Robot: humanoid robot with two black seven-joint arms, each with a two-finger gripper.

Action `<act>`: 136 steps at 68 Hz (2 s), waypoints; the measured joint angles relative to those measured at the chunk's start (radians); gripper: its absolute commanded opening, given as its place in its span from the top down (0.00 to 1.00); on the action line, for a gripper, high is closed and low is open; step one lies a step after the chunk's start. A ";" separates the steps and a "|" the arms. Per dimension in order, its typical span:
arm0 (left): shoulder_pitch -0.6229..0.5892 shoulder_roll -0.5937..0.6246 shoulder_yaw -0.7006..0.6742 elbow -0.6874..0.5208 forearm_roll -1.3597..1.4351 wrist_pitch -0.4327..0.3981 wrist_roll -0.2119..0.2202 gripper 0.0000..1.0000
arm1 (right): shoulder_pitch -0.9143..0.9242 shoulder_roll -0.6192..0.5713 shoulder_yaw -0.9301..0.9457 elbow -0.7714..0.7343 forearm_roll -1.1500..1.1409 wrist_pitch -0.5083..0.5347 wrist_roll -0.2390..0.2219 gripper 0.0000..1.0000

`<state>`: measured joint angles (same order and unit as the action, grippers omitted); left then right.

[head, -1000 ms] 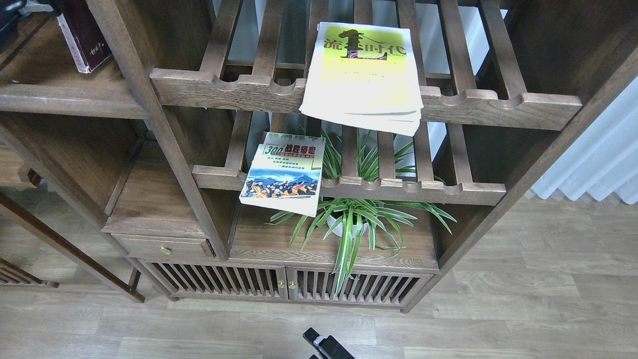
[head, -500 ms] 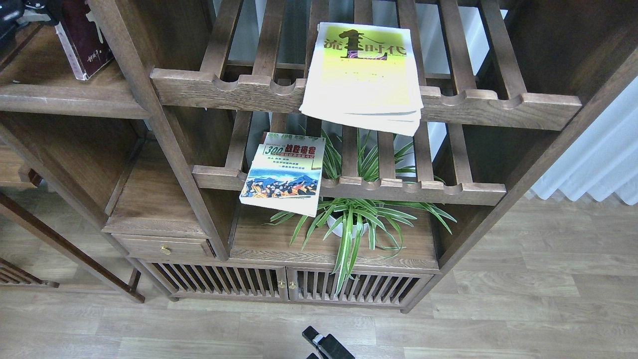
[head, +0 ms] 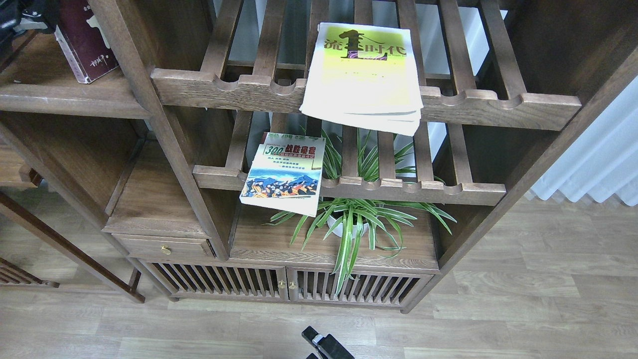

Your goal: Organize books on shelf

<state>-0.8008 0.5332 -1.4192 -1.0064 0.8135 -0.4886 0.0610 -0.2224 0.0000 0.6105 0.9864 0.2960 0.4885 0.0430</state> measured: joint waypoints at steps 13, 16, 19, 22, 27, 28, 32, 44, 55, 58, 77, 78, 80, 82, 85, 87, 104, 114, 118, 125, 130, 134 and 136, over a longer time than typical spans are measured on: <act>-0.001 -0.001 0.007 -0.003 0.001 0.000 -0.001 0.93 | 0.000 0.000 0.000 0.000 0.000 0.000 0.003 0.00; -0.001 0.000 0.008 -0.004 0.001 0.000 -0.001 0.93 | 0.000 0.000 0.000 0.000 0.000 0.000 0.003 0.00; 0.000 0.002 0.009 -0.005 0.001 0.000 -0.001 0.93 | 0.000 0.000 0.000 0.000 0.000 0.000 0.003 0.00; 0.002 0.004 0.009 -0.008 0.000 0.000 -0.002 0.93 | 0.000 0.000 0.000 0.000 0.000 0.000 0.003 0.00; 0.008 0.007 0.009 -0.014 -0.001 0.000 -0.002 0.93 | 0.000 0.000 0.000 0.000 0.000 0.000 0.003 0.00; 0.009 0.007 0.009 -0.016 -0.002 0.000 -0.003 0.92 | 0.000 0.000 0.000 0.000 0.000 0.000 0.003 0.00; 0.012 0.009 0.009 -0.021 -0.002 0.000 -0.003 0.91 | 0.000 0.000 0.000 0.000 0.000 0.000 0.003 0.00; 0.013 0.010 0.005 -0.026 -0.006 0.000 -0.005 0.79 | 0.001 0.000 0.000 0.000 0.000 0.000 0.003 0.00; 0.013 0.006 -0.005 -0.027 -0.017 0.000 -0.004 0.65 | 0.000 0.000 0.000 0.000 0.000 0.000 0.003 0.00; 0.013 0.005 -0.007 -0.027 -0.019 0.000 -0.004 0.64 | 0.000 0.000 0.000 0.000 0.000 0.000 0.003 0.00; 0.011 -0.009 -0.036 -0.041 -0.036 0.000 -0.004 0.64 | 0.000 0.000 -0.001 0.000 0.000 0.000 0.003 0.00; 0.011 -0.010 -0.037 -0.041 -0.036 0.000 -0.004 0.64 | 0.000 0.000 -0.001 0.000 0.000 0.000 0.003 0.00; 0.011 -0.010 -0.039 -0.042 -0.036 0.000 -0.004 0.64 | 0.000 0.000 -0.001 0.000 0.000 0.000 0.003 0.00; 0.011 -0.010 -0.042 -0.044 -0.037 0.000 -0.004 0.64 | 0.000 0.000 -0.001 0.000 0.000 0.000 0.003 0.00; 0.011 -0.010 -0.049 -0.045 -0.038 0.000 -0.004 0.64 | 0.000 0.000 -0.002 0.000 0.000 0.000 0.003 0.00; 0.011 -0.010 -0.055 -0.046 -0.038 0.000 -0.004 0.64 | 0.000 0.000 -0.002 0.000 0.000 0.000 0.003 0.00; 0.000 -0.011 -0.112 -0.061 -0.042 0.000 -0.004 0.63 | 0.000 0.000 -0.002 0.000 0.000 0.000 0.003 0.00; -0.012 -0.011 -0.122 -0.064 -0.048 0.000 -0.004 0.62 | 0.000 0.000 -0.002 0.000 0.000 0.000 0.003 0.00; -0.018 -0.012 -0.122 -0.065 -0.055 0.000 -0.004 0.62 | 0.000 0.000 -0.002 0.000 0.000 0.000 0.003 0.00; -0.027 -0.013 -0.126 -0.070 -0.063 0.000 -0.004 0.59 | 0.000 0.000 -0.001 0.000 0.000 0.000 0.003 0.00; -0.029 -0.013 -0.134 -0.072 -0.071 0.000 -0.005 0.59 | 0.000 0.000 -0.001 0.000 0.000 0.000 0.003 0.00; -0.033 -0.013 -0.138 -0.075 -0.084 0.000 -0.006 0.59 | 0.000 0.000 -0.001 0.000 0.000 0.000 0.003 0.00; -0.034 -0.012 -0.140 -0.077 -0.088 0.000 -0.006 0.59 | 0.000 0.000 -0.001 0.000 0.000 0.000 0.003 0.00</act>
<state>-0.8352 0.5207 -1.5589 -1.0833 0.7250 -0.4887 0.0550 -0.2225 0.0000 0.6090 0.9864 0.2963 0.4889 0.0460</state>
